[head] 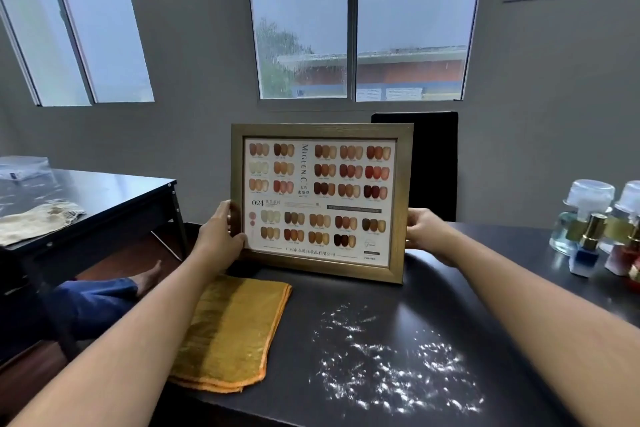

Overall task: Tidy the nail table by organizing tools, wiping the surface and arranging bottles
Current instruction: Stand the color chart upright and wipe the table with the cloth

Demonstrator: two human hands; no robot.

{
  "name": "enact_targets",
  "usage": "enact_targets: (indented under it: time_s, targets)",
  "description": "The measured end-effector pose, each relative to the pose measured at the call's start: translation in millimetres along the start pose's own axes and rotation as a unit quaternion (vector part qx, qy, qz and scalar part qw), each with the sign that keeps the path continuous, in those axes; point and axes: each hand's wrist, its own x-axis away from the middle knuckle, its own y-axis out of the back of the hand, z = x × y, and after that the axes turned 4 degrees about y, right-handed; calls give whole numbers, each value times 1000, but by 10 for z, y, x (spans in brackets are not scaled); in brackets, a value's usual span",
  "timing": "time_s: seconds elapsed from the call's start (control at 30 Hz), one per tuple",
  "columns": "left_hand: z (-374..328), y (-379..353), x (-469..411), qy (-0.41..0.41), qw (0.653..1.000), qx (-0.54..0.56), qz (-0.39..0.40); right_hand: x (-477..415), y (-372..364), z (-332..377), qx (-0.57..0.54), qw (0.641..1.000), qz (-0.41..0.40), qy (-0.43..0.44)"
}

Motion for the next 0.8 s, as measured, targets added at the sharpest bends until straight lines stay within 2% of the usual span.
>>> enact_targets:
  time_s: [0.2,0.4,0.5,0.63,0.8]
  targets:
    - [30,-4,-55,-5,1000,-10,-2,-139,-55,-93,31,999,7,4]
    - [46,6,-81,2,1000,-7,10,-280,-95,-139,29,998,-29,44]
    - [60,28,-103,11,1000,-2,21,-263,-4,-168,-57,997,45,24]
    - [45,22,-162,26,999,14,39,-147,176,-202,-76,985,152,4]
    - [-68,-100,-235,28,998,37,45,15,302,-202,-88,977,194,-13]
